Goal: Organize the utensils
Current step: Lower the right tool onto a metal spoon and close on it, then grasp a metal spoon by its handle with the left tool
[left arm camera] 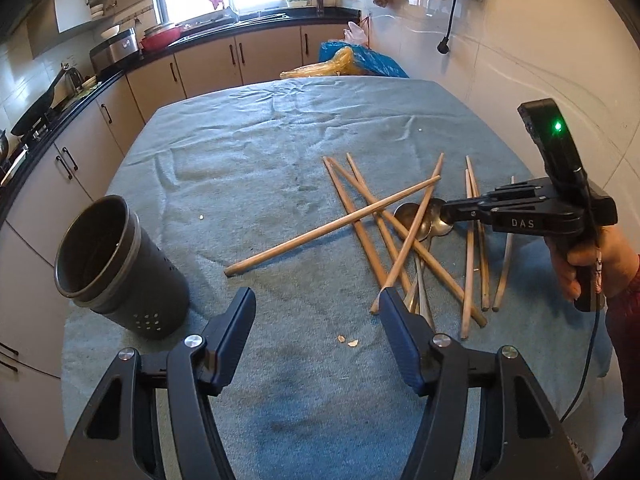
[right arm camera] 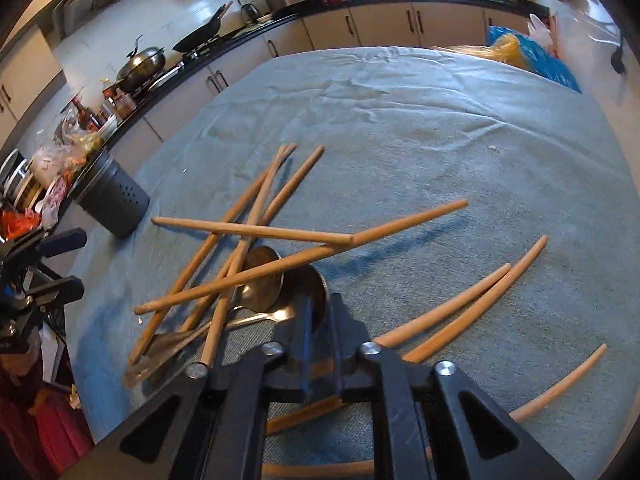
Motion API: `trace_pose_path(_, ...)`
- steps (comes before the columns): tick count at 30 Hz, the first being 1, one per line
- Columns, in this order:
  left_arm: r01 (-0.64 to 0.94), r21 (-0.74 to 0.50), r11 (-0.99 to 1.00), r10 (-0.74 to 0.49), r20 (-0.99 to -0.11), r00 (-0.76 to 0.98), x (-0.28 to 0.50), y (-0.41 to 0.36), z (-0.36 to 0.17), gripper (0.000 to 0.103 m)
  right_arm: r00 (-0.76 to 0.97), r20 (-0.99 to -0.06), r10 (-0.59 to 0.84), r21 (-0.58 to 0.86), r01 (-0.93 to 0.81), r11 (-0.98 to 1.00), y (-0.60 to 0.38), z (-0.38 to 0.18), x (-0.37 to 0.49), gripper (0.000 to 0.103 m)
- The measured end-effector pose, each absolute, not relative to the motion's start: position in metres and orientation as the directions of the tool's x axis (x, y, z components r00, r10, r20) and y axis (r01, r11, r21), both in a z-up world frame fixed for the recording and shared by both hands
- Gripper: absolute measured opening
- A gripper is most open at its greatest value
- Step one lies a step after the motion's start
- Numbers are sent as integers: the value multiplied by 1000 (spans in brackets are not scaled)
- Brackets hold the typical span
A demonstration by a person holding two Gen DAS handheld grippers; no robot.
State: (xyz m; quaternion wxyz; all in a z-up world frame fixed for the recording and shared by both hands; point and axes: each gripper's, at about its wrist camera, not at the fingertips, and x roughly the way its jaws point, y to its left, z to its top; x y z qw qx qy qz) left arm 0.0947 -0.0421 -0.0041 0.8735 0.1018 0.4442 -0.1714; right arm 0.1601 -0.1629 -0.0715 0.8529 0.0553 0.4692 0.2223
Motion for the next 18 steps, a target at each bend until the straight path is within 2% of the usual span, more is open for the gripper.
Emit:
trace_pose_path(6, 379, 19, 925, -211, -806, 553, 97, -41, -1, 63, 497, -723, 480, 353, -331, 875, -157, -55, 155, 3)
trace_pose_path(12, 372, 21, 928, -211, -794, 570, 94, -37, 4, 63, 576, -641, 507, 353, -365, 861, -134, -15, 145, 3)
trace_pose_path(18, 381, 11, 925, -220, -801, 557, 97, -36, 4, 63, 651, -604, 459, 300, -348, 888, -136, 6, 134, 3)
